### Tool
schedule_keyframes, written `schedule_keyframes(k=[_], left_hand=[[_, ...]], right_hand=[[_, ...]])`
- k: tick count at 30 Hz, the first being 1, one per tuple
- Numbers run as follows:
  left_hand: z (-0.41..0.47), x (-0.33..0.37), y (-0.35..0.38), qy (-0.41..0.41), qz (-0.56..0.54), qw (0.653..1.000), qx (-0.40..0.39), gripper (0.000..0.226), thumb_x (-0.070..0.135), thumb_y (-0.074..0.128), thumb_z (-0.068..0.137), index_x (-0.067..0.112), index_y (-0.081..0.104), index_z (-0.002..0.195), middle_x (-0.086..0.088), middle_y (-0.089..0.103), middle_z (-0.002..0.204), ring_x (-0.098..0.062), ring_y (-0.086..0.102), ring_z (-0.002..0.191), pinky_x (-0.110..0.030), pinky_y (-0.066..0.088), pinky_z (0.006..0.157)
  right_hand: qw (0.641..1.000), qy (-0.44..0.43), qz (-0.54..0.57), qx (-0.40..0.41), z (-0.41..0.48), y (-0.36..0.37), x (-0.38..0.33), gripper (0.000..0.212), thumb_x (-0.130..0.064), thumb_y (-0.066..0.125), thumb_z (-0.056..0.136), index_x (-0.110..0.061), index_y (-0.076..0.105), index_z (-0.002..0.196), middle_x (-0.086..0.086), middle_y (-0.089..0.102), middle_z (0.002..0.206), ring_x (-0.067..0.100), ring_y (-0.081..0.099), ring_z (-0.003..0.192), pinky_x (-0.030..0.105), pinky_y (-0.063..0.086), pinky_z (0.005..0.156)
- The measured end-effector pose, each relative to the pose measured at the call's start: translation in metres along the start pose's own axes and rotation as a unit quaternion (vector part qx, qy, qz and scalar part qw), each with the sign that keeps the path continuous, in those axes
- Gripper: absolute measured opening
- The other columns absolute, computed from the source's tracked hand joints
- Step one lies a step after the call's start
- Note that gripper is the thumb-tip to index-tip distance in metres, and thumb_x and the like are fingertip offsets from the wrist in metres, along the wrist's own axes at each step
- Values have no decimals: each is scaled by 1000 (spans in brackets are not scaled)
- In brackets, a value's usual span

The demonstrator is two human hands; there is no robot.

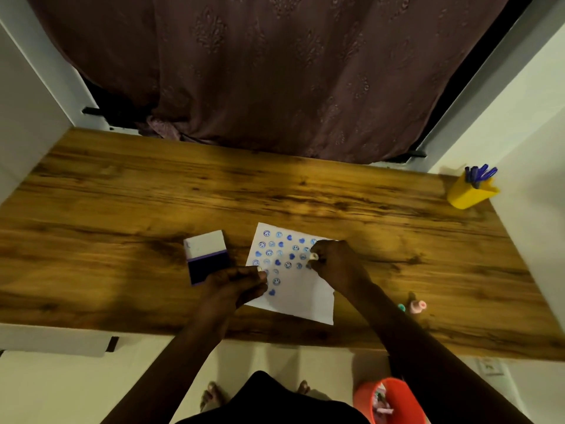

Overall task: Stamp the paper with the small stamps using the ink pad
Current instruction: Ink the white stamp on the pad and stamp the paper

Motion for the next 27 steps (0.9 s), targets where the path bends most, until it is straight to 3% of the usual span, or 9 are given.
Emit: schedule_keyframes(k=[3, 5, 10, 16, 20, 27], left_hand=[[1, 0, 4, -3, -1, 1000, -8, 52, 37, 98, 49, 10, 83, 92, -15, 82, 104, -32, 80, 99, -31, 65, 74], [1, 1, 12, -6, 0, 1000, -20, 52, 36, 98, 50, 10, 83, 93, -16, 82, 103, -32, 80, 98, -30, 64, 74], [1, 0, 34, -21, 11, 998, -61, 50, 31, 98, 60, 6, 82, 100, -22, 80, 106, -36, 78, 100, -31, 63, 79], [-3, -3, 63, -46, 21, 990, -129, 55, 31, 100, 62, 7, 80, 107, -23, 79, 109, -39, 77, 102, -33, 63, 81], [-5, -4, 76, -47, 36, 987, -151, 52, 31, 99, 64, 11, 81, 108, -19, 80, 109, -38, 78, 100, -33, 64, 79], [-9, -10, 93, -51, 47, 980, -189, 44, 25, 93, 75, 10, 79, 114, -19, 79, 113, -38, 77, 103, -34, 63, 83]], right_hand=[[991, 10, 120, 59, -7, -34, 0, 13, -26, 81, 87, -20, 80, 98, -5, 81, 94, 11, 76, 84, 31, 62, 73], [966, 48, 243, 75, -18, -53, 2, 12, -26, 85, 84, -23, 79, 93, -8, 80, 87, 4, 76, 81, 23, 61, 69], [878, 82, 471, 30, -53, -61, -4, 25, -7, 82, 85, -4, 77, 109, 11, 82, 95, 19, 79, 86, 25, 63, 69], [857, 90, 506, -24, -85, -42, -5, 24, -6, 84, 84, -12, 80, 106, 6, 82, 97, 17, 79, 87, 23, 61, 76], [867, 62, 495, -7, -94, -43, 1, 23, -7, 83, 85, -13, 80, 107, 5, 82, 99, 23, 79, 93, 34, 64, 85], [870, 9, 492, 10, -100, -50, 9, 24, 0, 82, 84, -3, 78, 108, 7, 82, 102, 23, 78, 98, 35, 63, 89]])
Point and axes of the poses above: each hand's wrist, its own z-axis towards the middle knuckle, its own y-axis out of the palm, x = y × z, the point moved 5 cm from there along z, towards the middle knuckle
